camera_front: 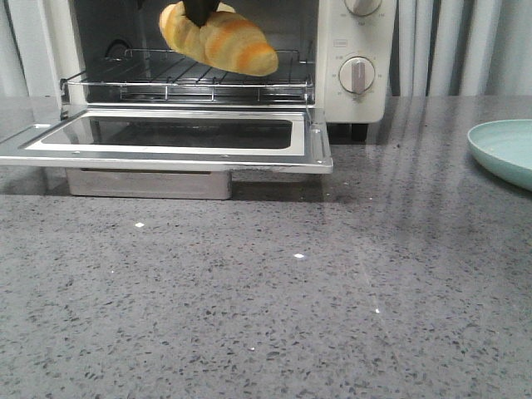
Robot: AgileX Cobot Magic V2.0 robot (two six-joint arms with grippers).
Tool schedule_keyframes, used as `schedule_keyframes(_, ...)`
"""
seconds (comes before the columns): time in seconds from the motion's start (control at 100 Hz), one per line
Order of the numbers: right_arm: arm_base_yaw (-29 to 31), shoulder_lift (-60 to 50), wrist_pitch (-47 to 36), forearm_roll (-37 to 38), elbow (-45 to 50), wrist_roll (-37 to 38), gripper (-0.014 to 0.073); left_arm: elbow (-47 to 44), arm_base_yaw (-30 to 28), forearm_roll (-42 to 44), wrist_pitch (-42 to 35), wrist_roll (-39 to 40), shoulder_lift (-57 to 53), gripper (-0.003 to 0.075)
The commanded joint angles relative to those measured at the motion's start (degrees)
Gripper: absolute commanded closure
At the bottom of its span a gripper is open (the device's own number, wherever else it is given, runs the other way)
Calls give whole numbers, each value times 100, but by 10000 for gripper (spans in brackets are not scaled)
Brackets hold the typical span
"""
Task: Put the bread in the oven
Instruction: 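Carry the croissant with the right gripper into the open oven, then lower the croissant onto the wire rack and open the right gripper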
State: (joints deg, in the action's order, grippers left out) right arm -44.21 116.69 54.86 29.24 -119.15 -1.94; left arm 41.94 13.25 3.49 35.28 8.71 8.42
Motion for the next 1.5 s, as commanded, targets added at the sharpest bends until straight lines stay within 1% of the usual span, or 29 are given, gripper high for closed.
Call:
schedule_keyframes(0.0, 75, -348, -476, 281, -184, -27, 661, 168, -14, -38, -427, 46, 84, 742)
schedule_keyframes(0.08, 94, -348, -601, 289, -184, -27, 661, 168, -14, -38, -427, 46, 84, 742)
schedule_keyframes(0.44, 94, -348, -493, 289, -184, -27, 654, 168, -14, -38, -427, 46, 84, 742)
schedule_keyframes(0.51, 94, -348, -493, 289, -184, -27, 622, 168, -14, -38, -427, 46, 84, 742)
schedule_keyframes(0.68, 94, -348, -493, 289, -184, -27, 497, 168, -14, -38, -427, 46, 84, 742)
schedule_keyframes(0.89, 94, -348, -513, 289, -184, -27, 440, 168, -14, -38, -427, 46, 84, 742)
schedule_keyframes(1.07, 94, -348, -513, 289, -184, -27, 435, 168, -14, -38, -427, 46, 84, 742)
schedule_keyframes(1.12, 94, -348, -513, 289, -184, -27, 414, 168, -14, -38, -427, 46, 84, 742)
schedule_keyframes(1.24, 94, -348, -513, 289, -184, -27, 309, 168, -14, -38, -427, 46, 84, 742)
schedule_keyframes(1.31, 94, -348, -513, 289, -184, -27, 266, 168, -14, -38, -427, 46, 84, 742)
schedule_keyframes(1.49, 94, -348, -514, 289, -184, -27, 259, 168, -14, -38, -427, 46, 84, 742)
